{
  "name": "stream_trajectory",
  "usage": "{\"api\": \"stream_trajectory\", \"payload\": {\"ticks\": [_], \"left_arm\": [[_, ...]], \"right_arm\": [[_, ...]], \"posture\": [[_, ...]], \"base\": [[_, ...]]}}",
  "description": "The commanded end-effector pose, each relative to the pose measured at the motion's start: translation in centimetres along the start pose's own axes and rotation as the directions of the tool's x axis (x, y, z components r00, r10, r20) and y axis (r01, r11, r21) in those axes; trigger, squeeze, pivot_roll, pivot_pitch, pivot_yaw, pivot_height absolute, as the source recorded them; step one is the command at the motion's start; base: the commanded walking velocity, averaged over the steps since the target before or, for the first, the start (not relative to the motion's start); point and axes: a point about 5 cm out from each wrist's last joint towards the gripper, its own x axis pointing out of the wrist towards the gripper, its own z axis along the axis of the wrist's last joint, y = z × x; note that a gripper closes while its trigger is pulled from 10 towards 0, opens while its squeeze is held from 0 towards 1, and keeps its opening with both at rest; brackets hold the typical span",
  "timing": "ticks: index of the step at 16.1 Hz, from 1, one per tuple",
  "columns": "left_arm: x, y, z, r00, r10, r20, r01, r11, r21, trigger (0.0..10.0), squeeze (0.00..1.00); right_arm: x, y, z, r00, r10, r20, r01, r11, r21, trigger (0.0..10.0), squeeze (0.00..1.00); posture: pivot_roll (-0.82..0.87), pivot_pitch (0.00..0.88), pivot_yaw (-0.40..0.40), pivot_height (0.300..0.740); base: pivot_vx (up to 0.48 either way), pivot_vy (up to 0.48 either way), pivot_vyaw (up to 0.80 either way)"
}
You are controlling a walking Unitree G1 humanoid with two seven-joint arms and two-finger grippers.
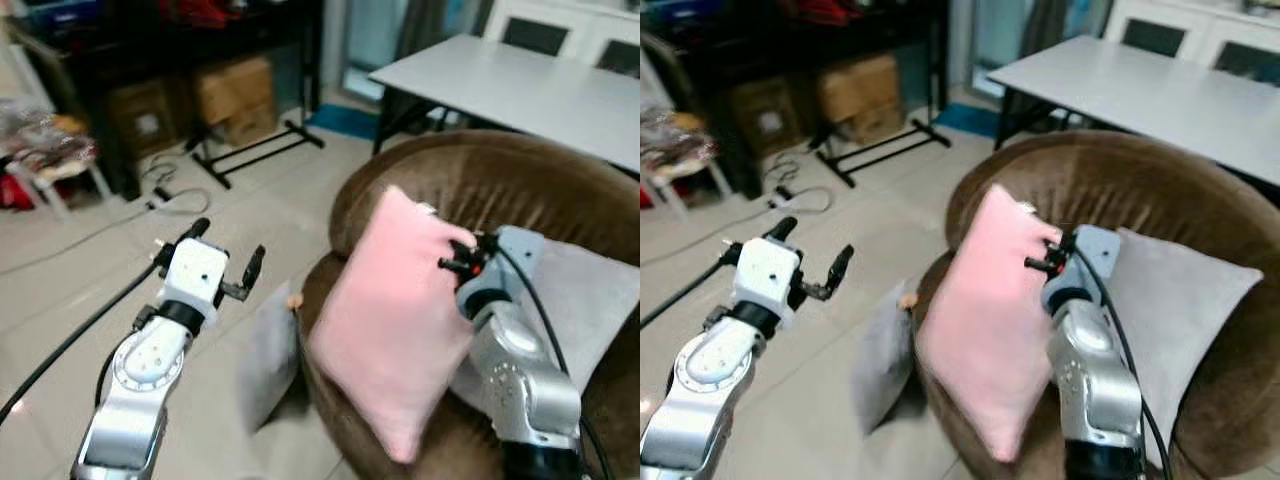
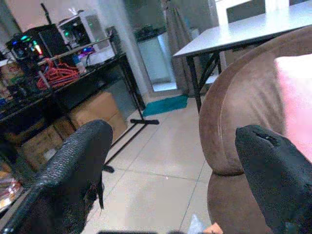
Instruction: Move the pillow to the sofa from floor
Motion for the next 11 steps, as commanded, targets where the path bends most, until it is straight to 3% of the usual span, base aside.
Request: {"api": "stream_trajectory", "payload": {"ticks": [1,8,11], "left_arm": [[-0.1,0.3,-0.1,1.0,-0.006,-0.011,0.006,1.0,0.006,10.0,0.69],[0.0,-0.8,-0.4,0.997,-0.071,-0.017,0.071,0.997,-0.011,10.0,0.69],[-0.4,-1.3,-0.7,0.995,-0.092,-0.031,0.091,0.996,-0.025,10.0,0.68]], "right_arm": [[-0.3,0.8,1.0,0.999,0.025,0.043,-0.026,1.0,0.007,10.0,0.0],[-2.1,0.4,0.9,0.999,0.026,0.021,-0.026,1.0,-0.018,10.0,0.0],[-2.3,1.0,1.1,0.997,0.068,0.021,-0.068,0.997,-0.027,10.0,0.0]], "posture": [[0.03,0.0,-0.012,0.74],[-0.01,0.0,-0.003,0.74],[0.0,0.0,-0.013,0.74]], "base": [[0.326,0.0,-0.8],[0.313,0.0,-0.8],[0.0,0.0,-0.48]]}}
